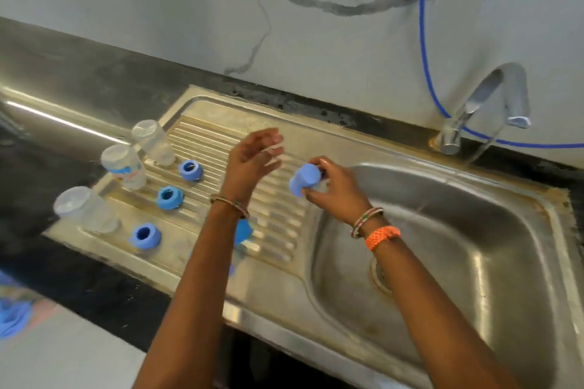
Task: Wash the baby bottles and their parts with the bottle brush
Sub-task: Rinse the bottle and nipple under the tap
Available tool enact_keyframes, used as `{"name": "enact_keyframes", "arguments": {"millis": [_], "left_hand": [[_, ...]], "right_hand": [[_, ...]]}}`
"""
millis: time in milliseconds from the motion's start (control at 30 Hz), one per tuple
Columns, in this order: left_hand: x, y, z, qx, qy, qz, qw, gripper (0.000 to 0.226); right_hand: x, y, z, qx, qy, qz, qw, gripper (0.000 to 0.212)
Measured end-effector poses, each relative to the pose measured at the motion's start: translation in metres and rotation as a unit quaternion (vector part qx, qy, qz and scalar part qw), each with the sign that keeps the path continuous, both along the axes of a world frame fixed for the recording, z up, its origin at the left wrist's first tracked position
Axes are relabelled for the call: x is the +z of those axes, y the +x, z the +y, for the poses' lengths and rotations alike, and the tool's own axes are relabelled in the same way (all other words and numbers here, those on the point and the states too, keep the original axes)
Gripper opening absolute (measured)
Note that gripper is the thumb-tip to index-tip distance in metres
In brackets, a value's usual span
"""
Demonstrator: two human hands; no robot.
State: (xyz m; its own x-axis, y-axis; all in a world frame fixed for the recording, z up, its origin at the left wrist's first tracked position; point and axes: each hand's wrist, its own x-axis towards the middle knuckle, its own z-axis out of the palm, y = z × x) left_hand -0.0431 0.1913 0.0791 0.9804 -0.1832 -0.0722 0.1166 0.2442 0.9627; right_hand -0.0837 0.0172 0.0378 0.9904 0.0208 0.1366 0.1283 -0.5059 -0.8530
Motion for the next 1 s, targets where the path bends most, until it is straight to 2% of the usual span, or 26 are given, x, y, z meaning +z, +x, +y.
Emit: {"name": "enact_keyframes", "arguments": {"millis": [133,267,400,433,500,567,667,833,1000], "left_hand": [[0.006,0.012,0.062,0.042,0.024,0.020,0.999,0.032],[-0.003,0.020,0.084,0.043,0.087,0.047,0.994,0.033],[-0.011,0.027,0.061,0.057,0.148,0.062,0.985,0.030],[-0.011,0.028,0.047,0.046,0.151,0.058,0.986,0.029],[-0.013,0.025,0.012,0.003,0.141,0.045,0.989,0.030],[-0.016,0.015,-0.027,-0.042,0.130,0.040,0.990,0.032],[-0.027,-0.008,-0.096,-0.143,0.093,0.070,0.983,0.030],[-0.050,-0.029,-0.181,-0.291,0.121,0.183,0.931,0.031],[-0.059,-0.027,-0.224,-0.291,0.172,0.178,0.924,0.028]], "right_hand": [[-0.012,0.026,0.057,0.049,-0.122,0.023,0.991,0.041],[-0.030,0.033,0.080,0.057,-0.213,0.049,0.974,0.041],[-0.033,0.031,0.073,0.046,-0.236,0.110,0.964,0.086],[-0.032,0.028,0.064,0.015,-0.217,0.103,0.971,0.089],[-0.029,0.016,0.036,-0.058,-0.151,0.074,0.984,0.078],[-0.028,-0.002,-0.004,-0.119,-0.098,0.067,0.986,0.056],[-0.031,-0.040,-0.079,-0.247,-0.069,0.099,0.961,0.030],[-0.027,-0.066,-0.160,-0.370,-0.055,0.133,0.918,0.016],[-0.020,-0.034,-0.203,-0.414,0.015,0.098,0.905,0.009]]}}
